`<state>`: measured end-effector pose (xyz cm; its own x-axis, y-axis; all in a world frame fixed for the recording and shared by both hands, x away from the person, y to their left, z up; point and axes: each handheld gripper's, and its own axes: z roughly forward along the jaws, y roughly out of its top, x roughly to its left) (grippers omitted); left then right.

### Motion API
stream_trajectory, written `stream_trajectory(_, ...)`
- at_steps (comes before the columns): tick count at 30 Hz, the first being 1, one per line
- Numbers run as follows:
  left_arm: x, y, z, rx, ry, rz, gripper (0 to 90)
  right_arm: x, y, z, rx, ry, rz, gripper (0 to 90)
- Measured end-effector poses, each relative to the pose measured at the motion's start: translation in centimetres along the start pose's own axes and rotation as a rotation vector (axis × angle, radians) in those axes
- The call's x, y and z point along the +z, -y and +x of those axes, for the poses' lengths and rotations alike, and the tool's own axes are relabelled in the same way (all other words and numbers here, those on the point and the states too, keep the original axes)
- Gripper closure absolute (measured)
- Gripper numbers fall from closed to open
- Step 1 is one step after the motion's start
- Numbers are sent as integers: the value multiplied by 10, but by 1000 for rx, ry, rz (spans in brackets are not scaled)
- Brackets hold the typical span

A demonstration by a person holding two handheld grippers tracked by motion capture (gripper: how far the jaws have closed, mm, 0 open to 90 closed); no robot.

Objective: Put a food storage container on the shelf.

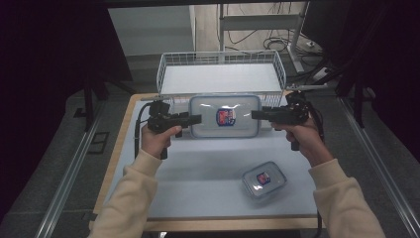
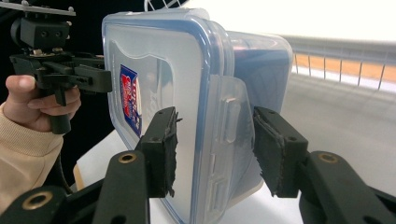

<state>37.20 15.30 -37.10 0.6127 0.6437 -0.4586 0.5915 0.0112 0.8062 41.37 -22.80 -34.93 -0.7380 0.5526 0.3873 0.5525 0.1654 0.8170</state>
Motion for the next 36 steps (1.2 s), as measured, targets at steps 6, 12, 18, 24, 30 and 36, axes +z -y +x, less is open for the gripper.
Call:
stream_trajectory(6, -4, -25, -2, 25, 0, -13, 479, -7, -23, 3, -15, 5, -22, 516)
stream_trajectory(12, -5, -50, 3, 31, 2, -24, 478, -6, -48, 2, -22, 11, -30, 516)
stream_trajectory(18, -3, -76, 9, 37, 4, -36, 478, -4, -74, -3, -31, 17, -37, 516)
stream_trajectory(24, 5, -95, 20, 33, -4, -34, 475, 3, -94, -14, -27, 21, -36, 515)
stream_trajectory(30, 14, -106, 35, 18, -14, -23, 475, 16, -108, -32, -18, 11, -26, 514)
stream_trajectory(36, 23, -109, 46, -2, -12, -7, 476, 25, -118, -46, -1, 8, -3, 510)
